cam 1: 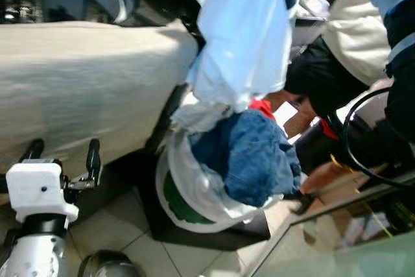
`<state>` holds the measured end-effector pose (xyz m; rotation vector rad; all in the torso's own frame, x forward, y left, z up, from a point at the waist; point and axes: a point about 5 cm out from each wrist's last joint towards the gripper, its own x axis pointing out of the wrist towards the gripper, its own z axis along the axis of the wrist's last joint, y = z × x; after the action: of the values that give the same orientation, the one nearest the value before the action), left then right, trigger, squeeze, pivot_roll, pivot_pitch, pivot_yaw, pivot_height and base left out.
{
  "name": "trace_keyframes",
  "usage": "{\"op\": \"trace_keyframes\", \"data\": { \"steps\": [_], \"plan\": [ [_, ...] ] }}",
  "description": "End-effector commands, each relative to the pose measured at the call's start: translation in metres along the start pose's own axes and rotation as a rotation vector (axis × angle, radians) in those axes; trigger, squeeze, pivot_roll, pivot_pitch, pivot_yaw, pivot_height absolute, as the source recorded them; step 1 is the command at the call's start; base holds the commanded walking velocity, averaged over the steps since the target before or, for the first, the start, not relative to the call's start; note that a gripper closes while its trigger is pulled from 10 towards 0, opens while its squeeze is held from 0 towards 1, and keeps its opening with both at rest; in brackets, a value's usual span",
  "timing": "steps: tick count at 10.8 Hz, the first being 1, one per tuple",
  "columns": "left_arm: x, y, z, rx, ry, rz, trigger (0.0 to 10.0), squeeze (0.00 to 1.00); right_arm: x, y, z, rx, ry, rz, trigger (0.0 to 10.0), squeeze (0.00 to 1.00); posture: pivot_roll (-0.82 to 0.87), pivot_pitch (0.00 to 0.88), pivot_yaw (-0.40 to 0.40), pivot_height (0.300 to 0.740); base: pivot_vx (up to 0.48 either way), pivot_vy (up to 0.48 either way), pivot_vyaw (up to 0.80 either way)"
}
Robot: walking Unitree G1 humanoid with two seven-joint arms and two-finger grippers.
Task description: Clothes washing
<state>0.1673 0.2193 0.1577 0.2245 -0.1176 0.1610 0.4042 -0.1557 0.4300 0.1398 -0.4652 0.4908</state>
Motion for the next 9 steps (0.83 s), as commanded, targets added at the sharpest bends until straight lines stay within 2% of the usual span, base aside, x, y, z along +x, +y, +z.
{"op": "trace_keyframes", "data": {
  "steps": [1,4,6,8,9],
  "plan": [
    [0.002,-0.013,-0.004,-0.029,0.007,-0.031,10.0,0.0,-0.006,-0.013,0.014,-0.02,-0.03,-0.031,0.0,0.0,0.46,0.0,-0.4,0.74,0.0,0.0,0.0],
    [0.017,-0.022,-0.017,-0.048,0.017,-0.062,10.0,0.0,-0.01,-0.019,0.037,-0.081,-0.052,-0.017,0.0,0.0,0.36,0.0,-0.368,0.74,0.0,0.0,0.0],
    [0.036,-0.036,-0.035,-0.068,0.04,-0.112,10.0,0.0,-0.019,-0.029,0.056,-0.139,-0.052,-0.029,0.0,0.0,0.26,0.0,-0.314,0.74,0.0,0.0,0.0],
    [0.054,-0.05,-0.046,-0.078,0.045,-0.171,10.0,0.0,-0.029,-0.041,0.077,-0.214,-0.059,-0.058,0.0,0.0,0.15,0.0,-0.247,0.74,0.0,0.0,0.0],
    [0.059,-0.054,-0.047,-0.084,0.032,-0.187,10.0,0.0,-0.032,-0.044,0.081,-0.228,-0.056,-0.066,0.0,0.0,0.14,0.0,-0.235,0.74,0.0,0.0,0.0]
  ]
}}
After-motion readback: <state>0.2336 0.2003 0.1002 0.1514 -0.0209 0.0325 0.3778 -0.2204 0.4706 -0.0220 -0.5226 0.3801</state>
